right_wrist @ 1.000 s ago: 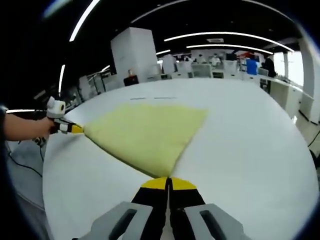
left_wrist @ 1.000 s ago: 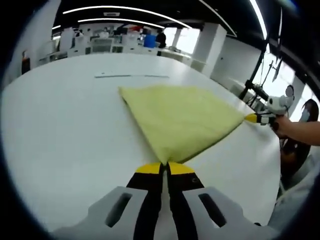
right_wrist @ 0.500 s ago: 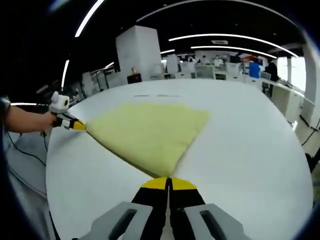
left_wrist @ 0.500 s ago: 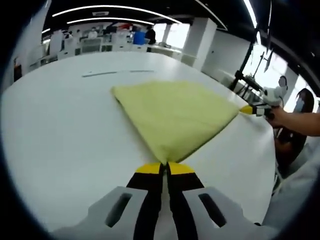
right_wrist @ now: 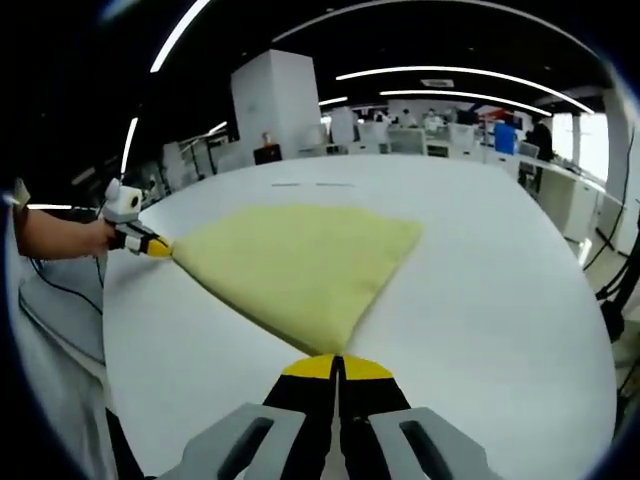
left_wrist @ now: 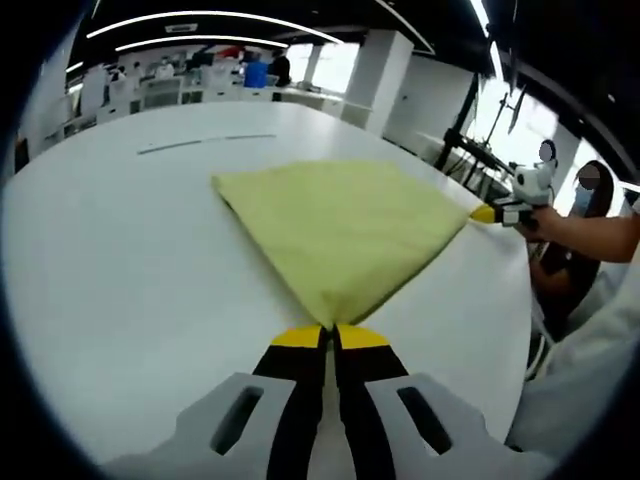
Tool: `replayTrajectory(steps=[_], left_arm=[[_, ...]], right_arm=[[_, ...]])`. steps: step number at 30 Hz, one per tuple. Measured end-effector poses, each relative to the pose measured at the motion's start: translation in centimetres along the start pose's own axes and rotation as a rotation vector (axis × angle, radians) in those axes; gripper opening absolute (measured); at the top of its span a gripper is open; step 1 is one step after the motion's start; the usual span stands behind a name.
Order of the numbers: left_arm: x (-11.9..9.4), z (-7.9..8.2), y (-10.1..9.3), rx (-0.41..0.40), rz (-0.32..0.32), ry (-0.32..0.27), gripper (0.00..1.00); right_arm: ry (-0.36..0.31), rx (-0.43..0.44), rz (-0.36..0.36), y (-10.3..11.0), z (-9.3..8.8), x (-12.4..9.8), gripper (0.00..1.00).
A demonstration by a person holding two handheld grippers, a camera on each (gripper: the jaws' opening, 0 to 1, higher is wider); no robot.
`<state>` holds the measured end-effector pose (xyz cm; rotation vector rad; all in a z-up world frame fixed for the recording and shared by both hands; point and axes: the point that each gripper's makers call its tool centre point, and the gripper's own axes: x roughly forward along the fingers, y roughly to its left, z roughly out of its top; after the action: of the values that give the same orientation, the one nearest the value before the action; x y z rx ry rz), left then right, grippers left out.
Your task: Fold the garment on the visible template until the final outline fits inside the template.
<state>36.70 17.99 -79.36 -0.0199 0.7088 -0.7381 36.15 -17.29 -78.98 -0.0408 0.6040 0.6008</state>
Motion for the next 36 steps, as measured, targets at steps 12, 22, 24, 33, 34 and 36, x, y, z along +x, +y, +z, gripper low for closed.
replayTrajectory(steps=[12,22,24,33,34,36], left_arm=[[-1.2,0.0,-0.3,0.035,0.023,0.019,0.12],[-3.9,1.2,-0.1,0.018,0.102,-0.035,0.55],[-4.2,1.4,-0.7,0.013,0.094,-0.04,0.59],[-5.8,2.1,-2.7,0.062,0.093,-0.061,0.72],[-6.0,2.2,-2.8,0.06,0.094,-0.067,0.73],[-6.5,2.5,-2.9,0.052,0.097,-0.082,0.75]], right_arm=[[-0.024,-0.03,0.013,0.8,1.6,-0.4,0.07],[-0.025,-0.053,0.019,2.3,2.8,-1.0,0.54],[-0.018,-0.076,0.019,2.6,2.9,-1.2,0.6],[-0.038,-0.062,0.017,2.9,3.7,-2.5,0.84],[-0.04,-0.064,0.015,2.9,3.7,-2.7,0.85],[-0.037,-0.06,0.014,3.0,3.7,-3.0,0.89]])
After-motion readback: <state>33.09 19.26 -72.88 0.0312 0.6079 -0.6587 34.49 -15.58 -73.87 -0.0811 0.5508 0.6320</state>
